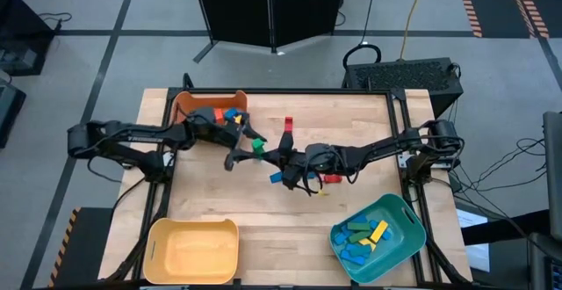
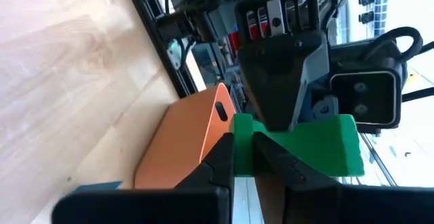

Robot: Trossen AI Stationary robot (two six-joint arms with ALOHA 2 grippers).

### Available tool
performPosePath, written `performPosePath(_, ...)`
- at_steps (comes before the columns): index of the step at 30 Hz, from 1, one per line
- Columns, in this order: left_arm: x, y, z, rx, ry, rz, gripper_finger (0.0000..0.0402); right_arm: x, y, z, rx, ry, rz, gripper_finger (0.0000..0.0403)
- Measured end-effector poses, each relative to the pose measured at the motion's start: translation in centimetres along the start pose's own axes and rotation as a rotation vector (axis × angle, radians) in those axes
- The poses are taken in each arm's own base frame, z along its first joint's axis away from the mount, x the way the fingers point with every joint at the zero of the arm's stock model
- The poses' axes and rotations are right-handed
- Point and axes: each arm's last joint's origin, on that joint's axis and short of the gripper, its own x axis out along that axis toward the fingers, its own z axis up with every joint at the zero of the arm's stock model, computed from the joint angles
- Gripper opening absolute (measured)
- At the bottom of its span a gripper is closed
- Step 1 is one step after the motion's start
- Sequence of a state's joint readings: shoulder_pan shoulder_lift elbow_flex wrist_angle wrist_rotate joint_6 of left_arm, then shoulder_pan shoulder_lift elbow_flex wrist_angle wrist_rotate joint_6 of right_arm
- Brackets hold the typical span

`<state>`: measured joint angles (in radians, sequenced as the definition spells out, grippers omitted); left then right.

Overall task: Sort blocks by size
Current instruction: Put the green arch block into the orange bin

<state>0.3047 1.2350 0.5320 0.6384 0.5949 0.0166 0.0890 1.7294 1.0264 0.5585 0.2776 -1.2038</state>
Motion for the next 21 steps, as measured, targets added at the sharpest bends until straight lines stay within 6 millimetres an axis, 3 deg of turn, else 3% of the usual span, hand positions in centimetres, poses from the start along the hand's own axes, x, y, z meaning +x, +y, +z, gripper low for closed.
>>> performPosePath(7, 0.34, 0.06, -0.25, 0.006, -0.014, -0.064, 0.0233, 0.01, 0.04, 0.07, 0.022, -0.042, 0.018, 0.0026)
performPosePath(16, 0.3, -0.05, -0.14, -0.003, -0.023, -0.114, 0.0122, 0.01, 0.14, 0.1, 0.023, -0.046, 0.028, 0.0027)
performPosePath(21, 0.28, 0.02, -0.17, -0.004, -0.021, -0.107, 0.0118, 0.01, 0.25, 0.05, 0.128, -0.035, 0.042, 0.0037)
